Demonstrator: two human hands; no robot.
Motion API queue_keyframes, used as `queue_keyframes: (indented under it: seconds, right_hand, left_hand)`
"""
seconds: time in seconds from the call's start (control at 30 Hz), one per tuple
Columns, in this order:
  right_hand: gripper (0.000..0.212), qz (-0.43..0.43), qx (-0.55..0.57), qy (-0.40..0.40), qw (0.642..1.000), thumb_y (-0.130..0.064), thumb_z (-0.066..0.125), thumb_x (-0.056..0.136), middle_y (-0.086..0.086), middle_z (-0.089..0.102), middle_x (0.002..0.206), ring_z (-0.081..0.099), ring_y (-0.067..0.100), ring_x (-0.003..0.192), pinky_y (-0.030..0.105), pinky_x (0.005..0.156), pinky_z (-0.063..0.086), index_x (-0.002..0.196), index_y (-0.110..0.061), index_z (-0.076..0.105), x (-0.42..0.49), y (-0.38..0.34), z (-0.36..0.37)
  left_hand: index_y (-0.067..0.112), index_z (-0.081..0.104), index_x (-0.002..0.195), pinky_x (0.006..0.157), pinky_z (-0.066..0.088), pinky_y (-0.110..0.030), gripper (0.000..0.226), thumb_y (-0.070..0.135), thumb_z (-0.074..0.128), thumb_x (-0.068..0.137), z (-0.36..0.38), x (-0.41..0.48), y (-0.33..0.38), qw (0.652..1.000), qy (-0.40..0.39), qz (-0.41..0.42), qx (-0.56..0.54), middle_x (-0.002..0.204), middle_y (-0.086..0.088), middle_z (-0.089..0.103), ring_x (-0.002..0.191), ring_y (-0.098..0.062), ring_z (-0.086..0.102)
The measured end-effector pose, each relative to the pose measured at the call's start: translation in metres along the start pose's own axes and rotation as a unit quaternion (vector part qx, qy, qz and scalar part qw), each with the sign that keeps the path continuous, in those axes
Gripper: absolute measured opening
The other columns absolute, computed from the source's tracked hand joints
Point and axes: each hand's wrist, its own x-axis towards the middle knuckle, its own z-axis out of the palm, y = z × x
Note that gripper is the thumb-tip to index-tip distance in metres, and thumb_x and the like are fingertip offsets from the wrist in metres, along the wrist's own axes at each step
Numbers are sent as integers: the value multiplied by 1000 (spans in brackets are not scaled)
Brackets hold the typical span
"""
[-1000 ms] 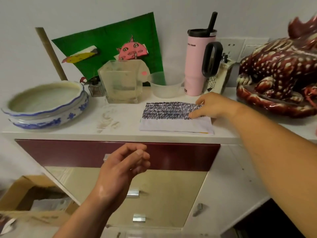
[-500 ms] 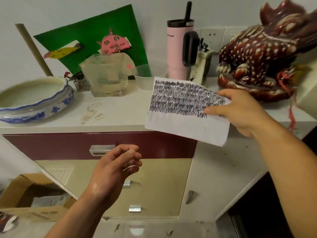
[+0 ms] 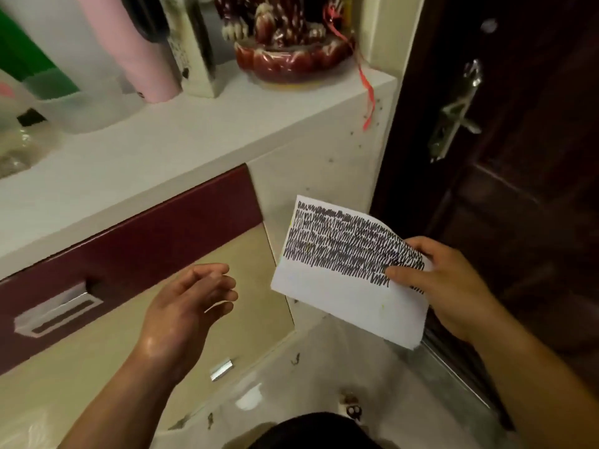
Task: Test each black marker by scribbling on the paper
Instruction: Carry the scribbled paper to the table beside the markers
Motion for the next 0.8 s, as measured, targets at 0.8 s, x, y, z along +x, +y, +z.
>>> queue_keyframes:
  seconds: [0.8]
  right_hand:
    - [24,245,206,615,720,-20,87,76,2,75,97,74,25,86,47,79,64,94,-25,72,-632,270,64]
  left_hand:
    - [17,73,95,74,49,-36,19,12,55,98,149,-296,-191,751,-559,-195,292,86,-9,70,72,-18,67]
